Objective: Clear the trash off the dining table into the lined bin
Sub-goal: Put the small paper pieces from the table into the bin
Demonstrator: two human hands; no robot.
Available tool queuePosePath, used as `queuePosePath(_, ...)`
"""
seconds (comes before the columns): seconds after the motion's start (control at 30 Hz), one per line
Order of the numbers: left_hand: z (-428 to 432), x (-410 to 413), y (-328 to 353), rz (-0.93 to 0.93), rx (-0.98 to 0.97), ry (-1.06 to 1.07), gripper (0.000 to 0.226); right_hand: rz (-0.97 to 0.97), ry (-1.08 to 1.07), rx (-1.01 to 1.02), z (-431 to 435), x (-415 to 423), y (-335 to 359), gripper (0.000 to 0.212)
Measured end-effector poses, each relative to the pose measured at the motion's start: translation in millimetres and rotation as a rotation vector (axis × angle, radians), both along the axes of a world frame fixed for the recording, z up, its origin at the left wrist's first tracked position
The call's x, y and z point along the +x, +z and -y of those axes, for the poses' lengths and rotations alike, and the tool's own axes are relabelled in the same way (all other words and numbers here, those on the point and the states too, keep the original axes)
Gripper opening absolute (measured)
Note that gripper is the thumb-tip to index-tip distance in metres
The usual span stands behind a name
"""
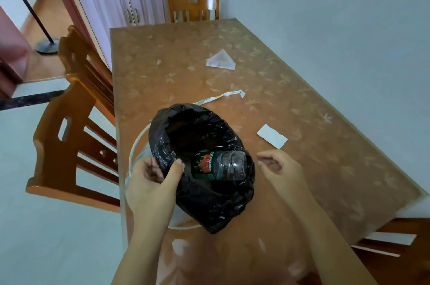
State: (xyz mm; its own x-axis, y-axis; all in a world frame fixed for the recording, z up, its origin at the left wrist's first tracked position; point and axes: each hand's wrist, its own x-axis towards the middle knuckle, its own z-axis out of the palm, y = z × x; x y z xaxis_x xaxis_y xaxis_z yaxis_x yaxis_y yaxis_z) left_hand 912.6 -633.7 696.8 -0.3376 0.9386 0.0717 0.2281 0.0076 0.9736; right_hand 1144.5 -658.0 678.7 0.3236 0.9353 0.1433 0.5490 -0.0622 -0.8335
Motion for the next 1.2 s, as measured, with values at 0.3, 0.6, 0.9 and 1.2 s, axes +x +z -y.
queuePosePath(0.3, -32, 47, 5, -0.091, 0.012, 0.014, 0.030, -0.077, -0.205, -0.177, -42, 101, -65, 0.019)
queuePosePath(0.6, -76, 93, 18, -0.088, 0.006, -0.013, 0.035, -0.058, -0.236, -0.327, -113, 157, -121, 0.026)
queuePosePath(0.9, -96, 108, 19, -0.144, -0.032, 0.046, 0.025, 0.035, -0.233, -0.446, -162, 188, -154, 0.037)
queuePosePath(1.2, -103, 104, 9, -0.167, -0.049, 0.058, 0.025, 0.241, -0.214, -0.469, -160, 182, -172, 0.033)
